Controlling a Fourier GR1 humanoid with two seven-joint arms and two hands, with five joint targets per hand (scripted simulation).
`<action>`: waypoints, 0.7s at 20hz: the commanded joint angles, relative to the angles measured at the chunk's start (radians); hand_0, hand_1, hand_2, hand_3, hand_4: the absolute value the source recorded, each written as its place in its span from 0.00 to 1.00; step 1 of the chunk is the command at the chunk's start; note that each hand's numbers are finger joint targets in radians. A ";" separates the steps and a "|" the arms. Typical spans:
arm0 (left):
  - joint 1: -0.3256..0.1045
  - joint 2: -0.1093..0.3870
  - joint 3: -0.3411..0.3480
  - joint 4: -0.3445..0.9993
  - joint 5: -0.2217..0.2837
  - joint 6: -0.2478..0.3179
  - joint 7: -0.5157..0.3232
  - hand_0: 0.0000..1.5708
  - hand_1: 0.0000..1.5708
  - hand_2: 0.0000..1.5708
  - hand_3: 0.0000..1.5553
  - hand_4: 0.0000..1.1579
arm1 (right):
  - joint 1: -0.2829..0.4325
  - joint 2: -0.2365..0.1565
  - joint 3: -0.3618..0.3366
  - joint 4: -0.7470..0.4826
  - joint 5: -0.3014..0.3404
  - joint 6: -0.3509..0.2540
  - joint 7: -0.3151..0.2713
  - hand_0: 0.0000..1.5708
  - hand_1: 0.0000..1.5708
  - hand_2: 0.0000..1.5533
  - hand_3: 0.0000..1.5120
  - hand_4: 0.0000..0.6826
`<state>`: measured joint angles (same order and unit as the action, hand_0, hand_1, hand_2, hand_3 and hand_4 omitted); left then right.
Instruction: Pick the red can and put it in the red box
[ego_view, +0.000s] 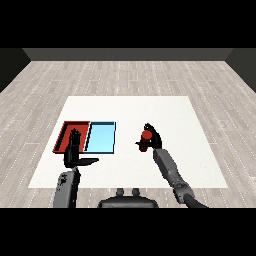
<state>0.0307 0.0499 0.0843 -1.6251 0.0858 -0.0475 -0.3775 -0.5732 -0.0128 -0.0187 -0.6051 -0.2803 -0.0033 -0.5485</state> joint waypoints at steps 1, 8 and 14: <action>-0.058 -0.002 0.002 -0.017 -0.004 0.035 0.066 0.00 0.00 0.00 0.00 0.00 | 0.078 -0.008 0.024 -0.106 0.033 -0.060 0.051 0.94 0.94 0.94 0.95 0.96; 0.013 -0.001 -0.004 -0.003 -0.023 0.009 -0.021 0.00 0.00 0.00 0.00 0.00 | 0.091 0.012 0.080 -0.148 0.084 -0.148 0.042 0.94 0.94 0.94 0.95 0.97; -0.026 -0.021 -0.041 -0.036 -0.053 0.045 0.036 0.00 0.00 0.00 0.00 0.00 | 0.109 -0.010 0.087 -0.275 0.109 -0.170 0.097 0.94 0.94 0.94 0.94 0.96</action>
<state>0.0242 0.0406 0.0626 -1.6468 0.0557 -0.0246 -0.3573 -0.5402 -0.0138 0.0414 -0.7194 -0.1925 -0.1423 -0.5076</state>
